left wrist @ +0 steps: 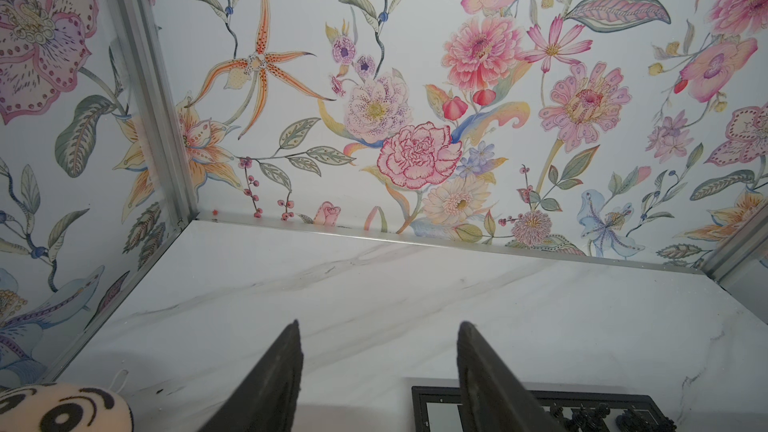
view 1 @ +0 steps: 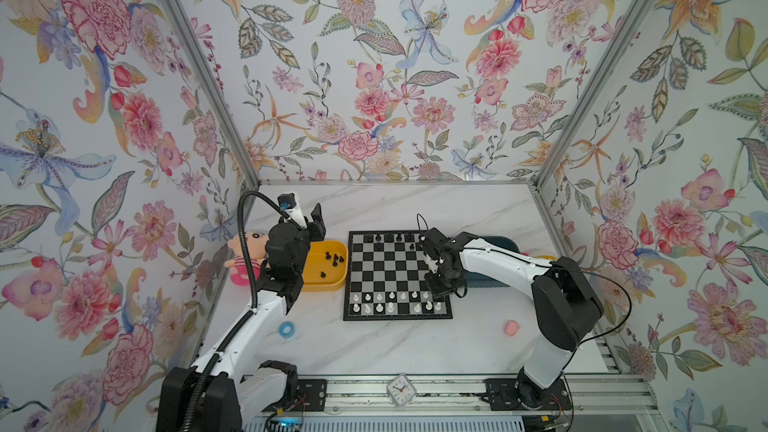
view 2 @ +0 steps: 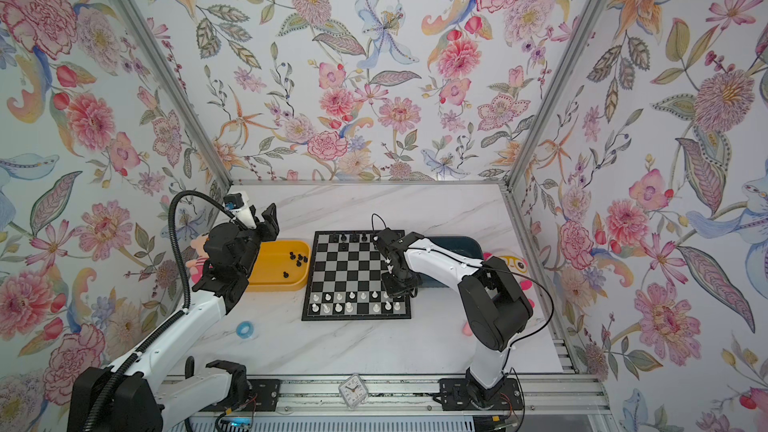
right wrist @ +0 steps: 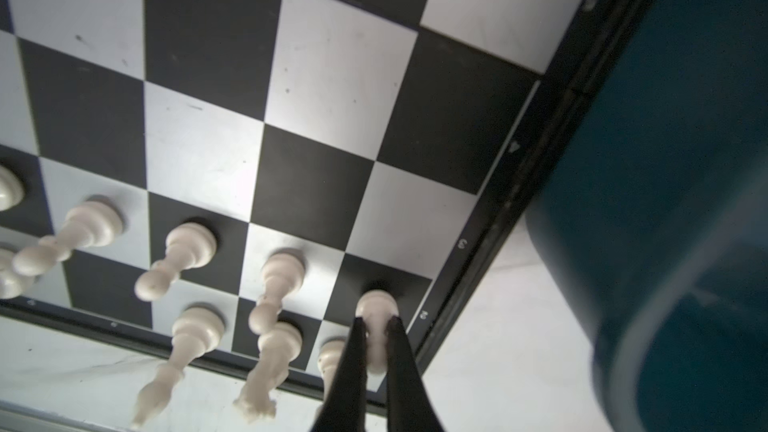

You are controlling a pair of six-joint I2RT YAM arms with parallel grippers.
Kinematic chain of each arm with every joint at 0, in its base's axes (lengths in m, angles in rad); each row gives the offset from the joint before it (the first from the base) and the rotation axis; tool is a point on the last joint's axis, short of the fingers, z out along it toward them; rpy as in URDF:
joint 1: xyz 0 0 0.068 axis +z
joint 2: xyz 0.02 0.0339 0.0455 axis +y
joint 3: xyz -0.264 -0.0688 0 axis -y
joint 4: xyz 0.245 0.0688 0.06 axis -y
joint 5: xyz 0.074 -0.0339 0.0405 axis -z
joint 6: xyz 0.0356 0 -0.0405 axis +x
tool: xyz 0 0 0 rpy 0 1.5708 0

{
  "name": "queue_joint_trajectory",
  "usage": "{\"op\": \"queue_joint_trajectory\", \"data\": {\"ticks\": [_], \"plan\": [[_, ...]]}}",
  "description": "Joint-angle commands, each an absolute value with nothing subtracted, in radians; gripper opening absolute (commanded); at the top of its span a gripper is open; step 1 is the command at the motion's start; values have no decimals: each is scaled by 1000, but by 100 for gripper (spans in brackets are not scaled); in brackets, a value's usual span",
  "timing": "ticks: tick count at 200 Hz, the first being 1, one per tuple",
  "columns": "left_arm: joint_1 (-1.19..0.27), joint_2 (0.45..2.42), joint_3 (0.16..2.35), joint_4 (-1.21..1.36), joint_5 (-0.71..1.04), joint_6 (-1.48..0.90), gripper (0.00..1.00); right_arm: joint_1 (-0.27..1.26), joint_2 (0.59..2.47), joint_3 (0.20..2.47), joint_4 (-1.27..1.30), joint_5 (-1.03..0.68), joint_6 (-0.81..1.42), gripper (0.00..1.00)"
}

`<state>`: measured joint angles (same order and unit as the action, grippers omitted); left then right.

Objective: Set up the chess pieces on the board
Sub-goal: 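Lower the white pawn onto the board and open the right gripper, then raise the right gripper over the teal tray while the left moves over the yellow tray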

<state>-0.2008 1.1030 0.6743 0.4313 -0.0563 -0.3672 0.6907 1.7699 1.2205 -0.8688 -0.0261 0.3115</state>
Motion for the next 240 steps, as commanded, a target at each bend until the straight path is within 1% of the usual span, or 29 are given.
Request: {"op": "queue_joint_trajectory", "data": {"ticks": [1, 72, 99, 113, 159, 201, 229, 240], "plan": [[-189, 1089, 663, 437, -43, -373, 61, 696, 1789, 1205, -867, -35, 321, 4], [-190, 1091, 664, 434, -43, -373, 61, 696, 1801, 1192, -861, -41, 324, 6], [-190, 1091, 663, 434, -42, -374, 61, 696, 1798, 1193, -862, -43, 327, 13], [-190, 1092, 664, 434, -43, -374, 61, 696, 1794, 1196, -863, -44, 329, 18], [-190, 1094, 663, 434, -41, -376, 61, 696, 1765, 1223, -867, -36, 334, 28], [-190, 1096, 672, 415, -53, -373, 61, 676, 1723, 1290, -909, 25, 314, 30], [-190, 1130, 722, 314, -92, -365, 60, 653, 1681, 1360, -925, 63, 277, 30], [-190, 1142, 745, 273, -100, -361, 60, 609, 1660, 1385, -925, 67, 262, 30]]}}
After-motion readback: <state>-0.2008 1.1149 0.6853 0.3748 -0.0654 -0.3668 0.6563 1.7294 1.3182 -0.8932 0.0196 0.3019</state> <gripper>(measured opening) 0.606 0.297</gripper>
